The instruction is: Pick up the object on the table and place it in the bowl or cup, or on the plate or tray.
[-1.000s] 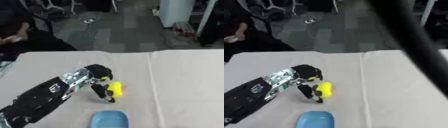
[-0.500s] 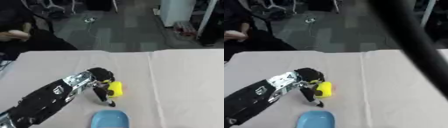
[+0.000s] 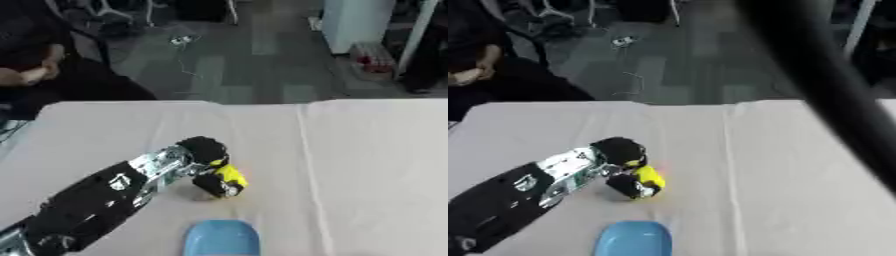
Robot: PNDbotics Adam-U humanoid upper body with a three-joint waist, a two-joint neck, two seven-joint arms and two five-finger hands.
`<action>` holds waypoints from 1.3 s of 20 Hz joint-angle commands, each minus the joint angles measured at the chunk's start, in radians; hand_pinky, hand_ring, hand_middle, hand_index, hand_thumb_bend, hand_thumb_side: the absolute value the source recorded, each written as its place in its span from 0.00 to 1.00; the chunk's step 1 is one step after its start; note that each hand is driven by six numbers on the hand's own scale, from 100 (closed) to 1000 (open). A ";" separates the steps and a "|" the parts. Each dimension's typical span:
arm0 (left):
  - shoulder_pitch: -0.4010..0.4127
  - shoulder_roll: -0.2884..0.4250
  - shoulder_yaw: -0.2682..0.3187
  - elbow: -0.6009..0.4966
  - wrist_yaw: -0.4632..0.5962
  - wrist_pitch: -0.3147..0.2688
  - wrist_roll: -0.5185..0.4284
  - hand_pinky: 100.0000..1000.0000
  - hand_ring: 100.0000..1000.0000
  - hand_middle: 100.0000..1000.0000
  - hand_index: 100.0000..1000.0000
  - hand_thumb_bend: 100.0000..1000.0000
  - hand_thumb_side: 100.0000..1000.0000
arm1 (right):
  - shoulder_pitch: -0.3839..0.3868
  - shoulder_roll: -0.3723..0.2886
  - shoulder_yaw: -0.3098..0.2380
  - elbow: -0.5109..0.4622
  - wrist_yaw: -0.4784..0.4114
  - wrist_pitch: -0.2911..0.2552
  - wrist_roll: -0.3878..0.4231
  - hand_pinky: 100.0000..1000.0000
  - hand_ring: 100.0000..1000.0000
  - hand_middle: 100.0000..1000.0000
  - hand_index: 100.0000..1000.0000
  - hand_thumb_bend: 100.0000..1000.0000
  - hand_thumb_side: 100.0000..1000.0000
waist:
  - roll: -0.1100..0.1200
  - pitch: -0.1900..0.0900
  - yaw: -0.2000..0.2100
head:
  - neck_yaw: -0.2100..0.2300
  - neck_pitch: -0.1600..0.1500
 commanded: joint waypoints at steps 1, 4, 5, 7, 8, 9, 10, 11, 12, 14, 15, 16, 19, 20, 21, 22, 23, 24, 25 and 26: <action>-0.006 0.035 0.008 -0.018 0.011 0.007 0.010 0.00 0.00 0.00 0.11 0.15 0.89 | 0.004 -0.012 -0.008 -0.014 0.010 -0.001 -0.001 0.29 0.50 0.55 0.24 0.00 1.00 | -0.008 -0.014 0.006 | 0.003 -0.006; 0.000 0.048 0.013 -0.037 0.027 0.015 0.026 0.00 0.00 0.00 0.08 0.15 0.87 | 0.015 -0.006 -0.005 -0.014 0.026 0.001 -0.007 0.29 0.50 0.55 0.23 0.00 1.00 | -0.012 -0.017 0.015 | -0.003 -0.004; 0.003 0.053 0.017 -0.049 0.035 0.020 0.034 0.00 0.00 0.00 0.08 0.15 0.87 | 0.020 -0.004 -0.003 -0.014 0.033 0.001 -0.009 0.29 0.50 0.55 0.23 0.00 1.00 | -0.013 -0.019 0.019 | -0.005 -0.003; 0.012 0.060 0.028 -0.080 0.057 0.038 0.052 0.00 0.00 0.00 0.07 0.15 0.87 | 0.028 0.000 0.002 -0.014 0.048 0.002 -0.013 0.29 0.50 0.55 0.22 0.00 1.00 | -0.015 -0.022 0.027 | -0.010 -0.007; 0.018 0.065 0.033 -0.102 0.072 0.051 0.062 0.00 0.00 0.00 0.07 0.15 0.87 | 0.032 0.002 0.004 -0.014 0.057 0.003 -0.016 0.29 0.50 0.55 0.22 0.00 1.00 | -0.017 -0.023 0.031 | -0.012 -0.010; 0.025 0.071 0.037 -0.133 0.087 0.062 0.072 0.00 0.00 0.00 0.07 0.14 0.87 | 0.037 0.003 0.006 -0.014 0.065 0.003 -0.019 0.29 0.50 0.55 0.22 0.00 1.00 | -0.018 -0.026 0.035 | -0.015 -0.011; 0.033 0.080 0.040 -0.170 0.102 0.074 0.079 0.00 0.00 0.00 0.07 0.14 0.87 | 0.041 0.005 0.008 -0.014 0.073 0.003 -0.023 0.29 0.50 0.55 0.22 0.00 1.00 | -0.018 -0.027 0.039 | -0.017 -0.013; 0.043 0.091 0.042 -0.214 0.115 0.084 0.085 0.00 0.00 0.00 0.07 0.14 0.88 | 0.046 0.006 0.009 -0.014 0.081 0.003 -0.028 0.29 0.50 0.55 0.21 0.00 1.00 | -0.019 -0.030 0.043 | -0.021 -0.013; 0.053 0.103 0.044 -0.256 0.124 0.094 0.086 0.00 0.00 0.00 0.07 0.14 0.88 | 0.049 0.008 0.011 -0.014 0.088 0.003 -0.032 0.29 0.50 0.55 0.21 0.00 1.00 | -0.019 -0.031 0.046 | -0.023 -0.013; 0.077 0.128 0.045 -0.344 0.136 0.105 0.083 0.00 0.00 0.00 0.07 0.14 0.88 | 0.057 0.009 0.016 -0.014 0.104 0.003 -0.040 0.29 0.50 0.55 0.21 0.00 1.00 | -0.019 -0.034 0.051 | -0.029 -0.012; 0.090 0.141 0.041 -0.388 0.138 0.105 0.078 0.00 0.00 0.00 0.06 0.14 0.88 | 0.060 0.010 0.018 -0.014 0.111 0.004 -0.044 0.29 0.50 0.55 0.21 0.00 1.00 | -0.019 -0.036 0.054 | -0.031 -0.014; 0.103 0.153 0.038 -0.427 0.138 0.104 0.071 0.00 0.00 0.00 0.06 0.14 0.88 | 0.062 0.011 0.020 -0.014 0.118 0.004 -0.048 0.29 0.50 0.55 0.21 0.00 1.00 | -0.020 -0.037 0.055 | -0.032 -0.016; 0.142 0.188 0.022 -0.525 0.136 0.099 0.032 0.00 0.00 0.00 0.06 0.14 0.88 | 0.067 0.014 0.027 -0.014 0.136 0.005 -0.058 0.29 0.50 0.55 0.21 0.00 1.00 | -0.020 -0.038 0.058 | -0.031 -0.014; 0.156 0.199 0.017 -0.552 0.137 0.100 0.016 0.00 0.00 0.00 0.06 0.14 0.87 | 0.068 0.014 0.028 -0.014 0.141 0.005 -0.061 0.29 0.50 0.55 0.21 0.00 1.00 | -0.020 -0.038 0.059 | -0.029 -0.012; 0.171 0.209 0.012 -0.574 0.139 0.101 0.001 0.00 0.00 0.00 0.06 0.15 0.87 | 0.068 0.015 0.030 -0.014 0.145 0.005 -0.064 0.29 0.50 0.55 0.21 0.00 1.00 | -0.019 -0.038 0.059 | -0.027 -0.011; 0.184 0.216 0.007 -0.587 0.140 0.099 -0.009 0.00 0.00 0.00 0.06 0.15 0.87 | 0.068 0.015 0.031 -0.014 0.149 0.006 -0.067 0.29 0.50 0.55 0.21 0.00 1.00 | -0.019 -0.037 0.059 | -0.026 -0.009; 0.196 0.221 0.003 -0.593 0.142 0.096 -0.015 0.00 0.00 0.00 0.06 0.15 0.87 | 0.069 0.016 0.032 -0.014 0.152 0.006 -0.069 0.29 0.50 0.55 0.20 0.00 1.00 | -0.019 -0.037 0.060 | -0.026 -0.006; 0.208 0.223 -0.001 -0.596 0.143 0.092 -0.016 0.00 0.00 0.00 0.06 0.15 0.87 | 0.069 0.017 0.033 -0.014 0.155 0.007 -0.071 0.29 0.50 0.55 0.20 0.00 1.00 | -0.019 -0.037 0.061 | -0.026 -0.003; 0.219 0.224 -0.005 -0.598 0.144 0.088 -0.013 0.00 0.00 0.00 0.06 0.15 0.87 | 0.070 0.017 0.034 -0.014 0.158 0.007 -0.073 0.29 0.50 0.55 0.20 0.00 1.00 | -0.020 -0.037 0.061 | -0.026 0.000; 0.228 0.224 -0.008 -0.598 0.144 0.086 -0.007 0.00 0.00 0.00 0.06 0.15 0.87 | 0.070 0.018 0.035 -0.014 0.161 0.007 -0.075 0.29 0.50 0.55 0.20 0.00 1.00 | -0.020 -0.036 0.061 | -0.026 0.002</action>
